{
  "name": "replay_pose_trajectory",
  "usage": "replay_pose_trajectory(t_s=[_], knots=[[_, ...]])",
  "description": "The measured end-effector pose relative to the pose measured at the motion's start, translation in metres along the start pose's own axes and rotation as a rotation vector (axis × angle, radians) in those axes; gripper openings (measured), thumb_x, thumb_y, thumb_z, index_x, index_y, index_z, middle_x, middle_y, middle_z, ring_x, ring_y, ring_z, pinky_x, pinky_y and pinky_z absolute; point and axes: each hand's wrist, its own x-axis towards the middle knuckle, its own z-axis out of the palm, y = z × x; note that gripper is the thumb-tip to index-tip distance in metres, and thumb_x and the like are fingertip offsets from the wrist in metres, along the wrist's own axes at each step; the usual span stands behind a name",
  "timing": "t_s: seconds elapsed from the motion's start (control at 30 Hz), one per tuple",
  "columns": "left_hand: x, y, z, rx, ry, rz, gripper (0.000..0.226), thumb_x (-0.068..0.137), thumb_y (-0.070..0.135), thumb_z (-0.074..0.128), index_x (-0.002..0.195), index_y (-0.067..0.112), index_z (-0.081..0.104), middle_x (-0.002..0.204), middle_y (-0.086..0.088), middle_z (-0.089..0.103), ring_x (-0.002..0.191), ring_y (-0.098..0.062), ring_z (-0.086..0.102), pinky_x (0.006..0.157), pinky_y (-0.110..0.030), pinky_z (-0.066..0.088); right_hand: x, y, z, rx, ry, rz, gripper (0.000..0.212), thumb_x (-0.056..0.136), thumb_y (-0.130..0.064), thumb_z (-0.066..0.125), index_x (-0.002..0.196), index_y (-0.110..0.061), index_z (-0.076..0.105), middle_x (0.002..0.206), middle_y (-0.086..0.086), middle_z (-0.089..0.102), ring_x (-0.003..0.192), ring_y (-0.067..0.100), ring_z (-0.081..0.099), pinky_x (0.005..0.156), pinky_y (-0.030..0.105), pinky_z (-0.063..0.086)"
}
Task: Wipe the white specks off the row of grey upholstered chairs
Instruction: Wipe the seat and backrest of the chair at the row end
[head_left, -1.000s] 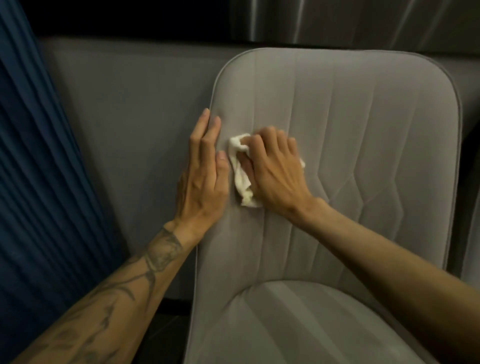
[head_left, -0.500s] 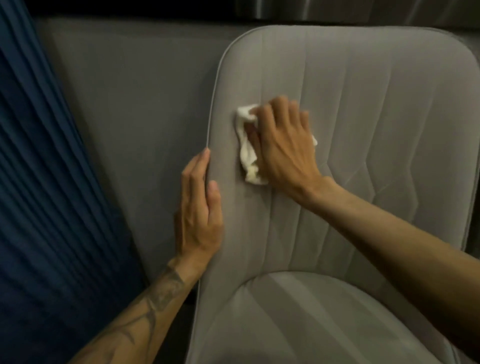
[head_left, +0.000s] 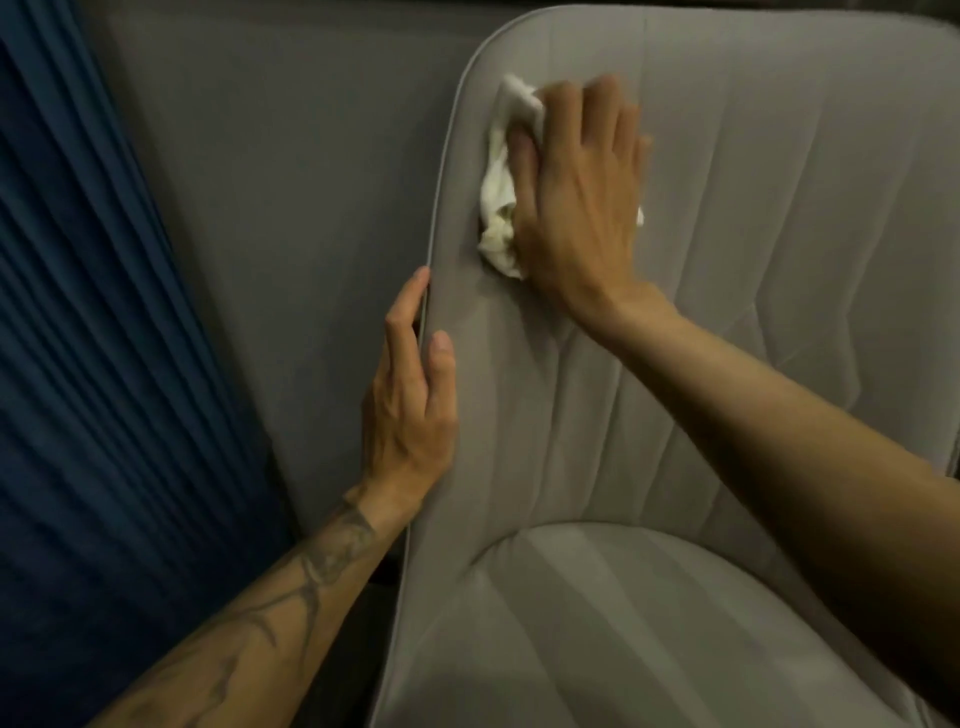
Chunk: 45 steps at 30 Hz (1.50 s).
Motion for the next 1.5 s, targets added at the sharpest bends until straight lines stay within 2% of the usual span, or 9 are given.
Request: replay_pose_trajectory(t_s=[0.2, 0.3, 0.43, 0.63, 0.83, 1.03, 1.27, 1.4, 1.5], knots=[[-0.002, 0.002, -0.001, -0.019, -0.034, -0.057, 0.047, 0.109, 0.039, 0.036, 0.152, 0.021, 0.033, 0.143, 0.002, 0.054, 0.116, -0.010, 0.060, 0.090, -0.004, 0.042, -0.083, -0.005, -0.026, 0.116, -0.302, -0.235, 0.027, 0.101, -0.034, 0.048, 0.107, -0.011, 0.060, 0.105, 0.013, 0.055, 0.091, 0.032, 0.051, 0.079, 0.044, 0.039], [-0.011, -0.001, -0.006, 0.004, -0.077, -0.079, 0.049, 0.107, 0.045, 0.033, 0.153, 0.028, 0.028, 0.150, -0.009, 0.053, 0.124, -0.021, 0.061, 0.098, -0.021, 0.050, -0.036, 0.000, -0.016, 0.031, -0.226, -0.326, 0.028, 0.101, -0.038, 0.046, 0.105, -0.012, 0.058, 0.102, 0.015, 0.056, 0.089, 0.032, 0.053, 0.077, 0.041, 0.036], [-0.015, -0.002, -0.008, -0.018, -0.097, -0.133, 0.049, 0.107, 0.047, 0.033, 0.153, 0.033, 0.027, 0.153, -0.006, 0.051, 0.129, -0.021, 0.059, 0.101, -0.043, 0.053, -0.012, -0.011, 0.000, 0.006, -0.038, -0.074, 0.025, 0.098, -0.036, 0.047, 0.107, -0.015, 0.059, 0.105, 0.011, 0.056, 0.092, 0.030, 0.053, 0.078, 0.040, 0.036], [-0.014, 0.000, -0.008, -0.035, -0.073, -0.127, 0.053, 0.107, 0.044, 0.034, 0.155, 0.021, 0.033, 0.150, -0.009, 0.054, 0.129, -0.026, 0.061, 0.101, -0.050, 0.053, -0.100, -0.002, -0.024, 0.144, -0.315, -0.281, 0.028, 0.101, -0.034, 0.047, 0.108, -0.011, 0.060, 0.107, 0.014, 0.056, 0.091, 0.031, 0.051, 0.080, 0.042, 0.038], [-0.014, -0.004, -0.006, -0.025, -0.067, -0.106, 0.047, 0.109, 0.043, 0.035, 0.153, 0.027, 0.031, 0.152, -0.007, 0.051, 0.129, -0.023, 0.060, 0.103, -0.037, 0.052, -0.075, 0.005, -0.002, 0.038, -0.096, -0.035, 0.019, 0.101, -0.035, 0.044, 0.110, -0.019, 0.048, 0.106, 0.013, 0.054, 0.093, 0.030, 0.049, 0.081, 0.042, 0.036], [-0.012, -0.006, -0.006, -0.050, -0.049, -0.105, 0.046, 0.109, 0.037, 0.036, 0.152, 0.021, 0.034, 0.148, -0.008, 0.054, 0.125, -0.023, 0.062, 0.099, -0.043, 0.054, -0.191, -0.006, -0.029, 0.239, -0.411, -0.102, 0.016, 0.099, -0.029, 0.048, 0.113, -0.020, 0.044, 0.110, 0.009, 0.052, 0.090, 0.027, 0.049, 0.080, 0.042, 0.040], [-0.012, -0.011, -0.005, -0.041, -0.051, -0.070, 0.048, 0.110, 0.036, 0.035, 0.154, 0.016, 0.034, 0.151, -0.010, 0.053, 0.131, -0.021, 0.058, 0.105, -0.031, 0.050, -0.147, -0.017, -0.007, 0.215, -0.197, 0.146, 0.018, 0.101, -0.031, 0.045, 0.112, -0.018, 0.047, 0.110, 0.008, 0.052, 0.095, 0.024, 0.047, 0.081, 0.040, 0.039], [-0.013, -0.012, -0.004, -0.017, -0.020, -0.023, 0.044, 0.111, 0.029, 0.036, 0.153, 0.013, 0.036, 0.147, -0.009, 0.054, 0.121, -0.003, 0.055, 0.096, -0.006, 0.041, -0.197, -0.024, -0.022, 0.259, -0.336, 0.136, 0.018, 0.100, -0.028, 0.046, 0.111, -0.014, 0.051, 0.109, 0.009, 0.052, 0.093, 0.026, 0.047, 0.082, 0.043, 0.040], [-0.012, -0.009, -0.006, -0.015, -0.035, -0.073, 0.043, 0.111, 0.035, 0.035, 0.152, 0.023, 0.034, 0.148, -0.004, 0.054, 0.117, -0.005, 0.058, 0.091, -0.004, 0.040, -0.240, -0.031, -0.045, 0.254, -0.553, 0.091, 0.017, 0.101, -0.030, 0.043, 0.108, -0.016, 0.051, 0.106, 0.007, 0.050, 0.091, 0.027, 0.047, 0.080, 0.044, 0.042]])
